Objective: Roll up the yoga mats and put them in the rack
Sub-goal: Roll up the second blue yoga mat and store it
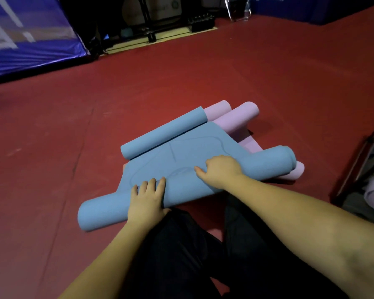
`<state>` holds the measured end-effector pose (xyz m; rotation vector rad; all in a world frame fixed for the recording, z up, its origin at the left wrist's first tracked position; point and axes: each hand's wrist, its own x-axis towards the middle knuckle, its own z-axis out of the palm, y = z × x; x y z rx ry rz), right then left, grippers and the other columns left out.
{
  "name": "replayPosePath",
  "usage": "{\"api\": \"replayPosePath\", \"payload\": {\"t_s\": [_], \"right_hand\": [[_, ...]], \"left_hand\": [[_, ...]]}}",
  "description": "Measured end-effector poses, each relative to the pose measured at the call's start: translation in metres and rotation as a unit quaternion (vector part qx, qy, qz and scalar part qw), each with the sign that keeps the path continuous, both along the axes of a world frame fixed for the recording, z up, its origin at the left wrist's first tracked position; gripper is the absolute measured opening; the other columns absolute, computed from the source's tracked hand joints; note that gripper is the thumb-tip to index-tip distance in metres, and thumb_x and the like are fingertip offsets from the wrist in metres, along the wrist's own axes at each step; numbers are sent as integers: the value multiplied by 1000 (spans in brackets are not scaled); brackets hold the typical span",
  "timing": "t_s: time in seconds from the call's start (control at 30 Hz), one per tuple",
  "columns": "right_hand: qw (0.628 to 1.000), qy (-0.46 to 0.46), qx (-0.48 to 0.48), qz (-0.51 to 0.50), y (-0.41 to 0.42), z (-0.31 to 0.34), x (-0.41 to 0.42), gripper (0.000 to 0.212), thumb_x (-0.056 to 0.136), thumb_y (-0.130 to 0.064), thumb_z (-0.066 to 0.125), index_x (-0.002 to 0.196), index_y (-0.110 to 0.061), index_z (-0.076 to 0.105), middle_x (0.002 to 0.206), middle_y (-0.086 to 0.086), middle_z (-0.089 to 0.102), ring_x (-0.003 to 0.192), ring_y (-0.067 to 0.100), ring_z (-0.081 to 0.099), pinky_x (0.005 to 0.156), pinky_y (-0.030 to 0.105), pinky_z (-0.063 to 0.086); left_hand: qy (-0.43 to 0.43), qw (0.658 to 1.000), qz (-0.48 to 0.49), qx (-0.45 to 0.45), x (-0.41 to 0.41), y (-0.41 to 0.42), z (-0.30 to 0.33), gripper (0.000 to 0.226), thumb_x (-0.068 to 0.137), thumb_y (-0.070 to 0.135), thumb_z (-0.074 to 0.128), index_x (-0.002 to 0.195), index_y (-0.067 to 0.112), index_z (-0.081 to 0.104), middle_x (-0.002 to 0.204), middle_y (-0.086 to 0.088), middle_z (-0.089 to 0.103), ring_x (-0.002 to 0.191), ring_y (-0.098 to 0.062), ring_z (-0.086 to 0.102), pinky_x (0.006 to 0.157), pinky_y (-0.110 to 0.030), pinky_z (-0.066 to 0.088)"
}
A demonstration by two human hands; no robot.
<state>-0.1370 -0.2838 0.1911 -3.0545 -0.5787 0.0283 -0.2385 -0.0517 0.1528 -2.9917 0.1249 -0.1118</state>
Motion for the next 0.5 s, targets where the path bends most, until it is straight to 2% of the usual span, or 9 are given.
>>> {"api": "replayPosePath", "payload": {"t_s": [0.17, 0.27, 0.4, 0.5], "right_hand": [[1000, 26, -2, -12, -3, 31, 12, 68, 96, -64, 25, 116, -14, 67, 120, 11, 66, 111, 31, 60, 84, 36, 44], [999, 41, -2, -14, -5, 54, 16, 71, 94, -66, 22, 117, -15, 67, 125, 11, 64, 115, 30, 58, 88, 37, 42], [995, 96, -35, -5, -13, 71, 18, 73, 93, -68, 22, 125, -16, 63, 135, 10, 58, 123, 29, 53, 87, 39, 38], [977, 204, -64, -3, -18, 62, 11, 72, 97, -64, 26, 138, -12, 54, 149, 12, 46, 134, 30, 44, 107, 40, 35]], "left_hand": [[-42, 998, -39, -27, 10, 5, 40, 81, 53, 55, 73, 122, 18, 50, 105, -5, 61, 92, -33, 60, 77, -45, 47], [-35, 997, -51, -37, 9, 5, 69, 83, 54, 61, 75, 122, 20, 51, 111, -1, 62, 102, -30, 59, 81, -44, 47], [50, 995, -32, -81, 2, -4, 96, 88, 61, 65, 75, 134, 28, 42, 124, 3, 56, 117, -23, 49, 90, -40, 42], [135, 983, -29, -118, -6, -9, 87, 88, 59, 66, 76, 133, 33, 41, 119, 4, 57, 113, -22, 51, 81, -37, 43]]}}
